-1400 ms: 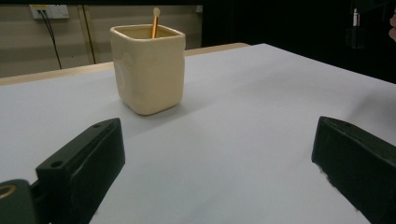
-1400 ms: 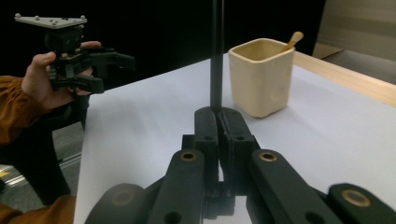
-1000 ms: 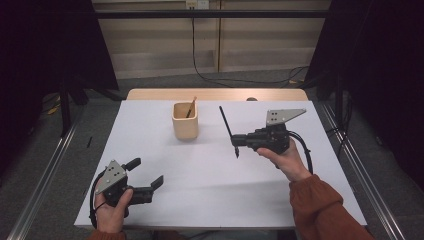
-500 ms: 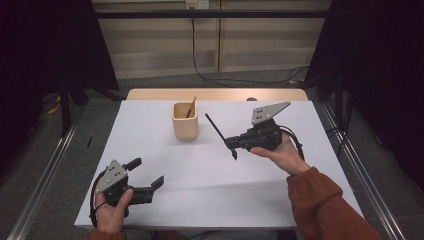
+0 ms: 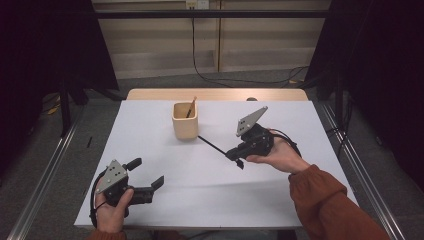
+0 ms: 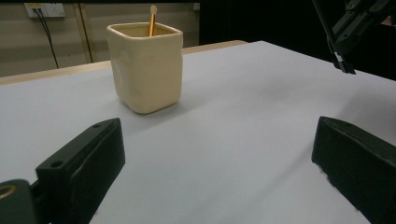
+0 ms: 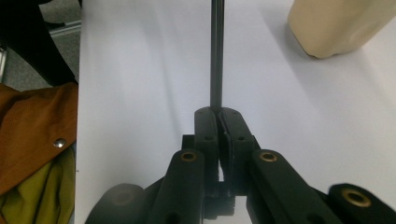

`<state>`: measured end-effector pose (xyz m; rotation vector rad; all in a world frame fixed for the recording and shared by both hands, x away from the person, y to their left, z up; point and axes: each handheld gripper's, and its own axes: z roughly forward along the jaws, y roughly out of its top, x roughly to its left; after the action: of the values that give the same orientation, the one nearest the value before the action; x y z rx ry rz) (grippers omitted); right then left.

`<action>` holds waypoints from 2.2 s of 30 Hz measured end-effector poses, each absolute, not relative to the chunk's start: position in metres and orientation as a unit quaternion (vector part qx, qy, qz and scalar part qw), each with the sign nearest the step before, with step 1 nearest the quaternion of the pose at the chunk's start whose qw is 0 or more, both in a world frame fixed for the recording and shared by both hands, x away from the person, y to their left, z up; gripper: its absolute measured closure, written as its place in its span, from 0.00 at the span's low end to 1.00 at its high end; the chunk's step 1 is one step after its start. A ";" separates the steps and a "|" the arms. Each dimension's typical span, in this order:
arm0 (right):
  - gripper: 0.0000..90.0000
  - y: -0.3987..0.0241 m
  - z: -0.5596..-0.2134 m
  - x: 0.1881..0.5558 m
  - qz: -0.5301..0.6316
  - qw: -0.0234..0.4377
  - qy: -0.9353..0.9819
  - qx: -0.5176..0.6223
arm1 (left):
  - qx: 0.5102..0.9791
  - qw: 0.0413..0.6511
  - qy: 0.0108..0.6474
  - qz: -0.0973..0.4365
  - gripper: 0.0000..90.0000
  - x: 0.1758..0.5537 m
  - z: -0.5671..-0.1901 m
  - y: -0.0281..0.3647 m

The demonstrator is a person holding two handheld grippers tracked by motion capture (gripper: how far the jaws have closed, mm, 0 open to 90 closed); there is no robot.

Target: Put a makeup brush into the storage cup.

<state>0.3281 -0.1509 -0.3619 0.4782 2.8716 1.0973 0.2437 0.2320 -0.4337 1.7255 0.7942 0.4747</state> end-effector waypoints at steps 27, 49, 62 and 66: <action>0.96 -0.144 -0.356 0.329 0.144 0.003 0.982 0.122 | 0.734 0.556 0.333 0.202 0.03 0.244 -0.433 0.232; 0.96 -0.137 -0.375 0.325 0.091 -0.031 0.991 0.089 | 0.740 0.561 0.316 0.196 0.03 0.243 -0.421 0.240; 0.96 -0.140 -0.377 0.323 0.110 -0.040 0.989 0.090 | 0.728 0.593 0.279 0.199 0.02 0.246 -0.394 0.241; 0.96 -0.140 -0.379 0.324 0.112 -0.046 0.989 0.085 | 0.736 0.591 0.266 0.197 0.02 0.249 -0.392 0.236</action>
<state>0.3239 -0.1399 -0.3794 0.2759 3.2012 0.3619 0.2486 0.2365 -0.3915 1.7127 0.6187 0.4585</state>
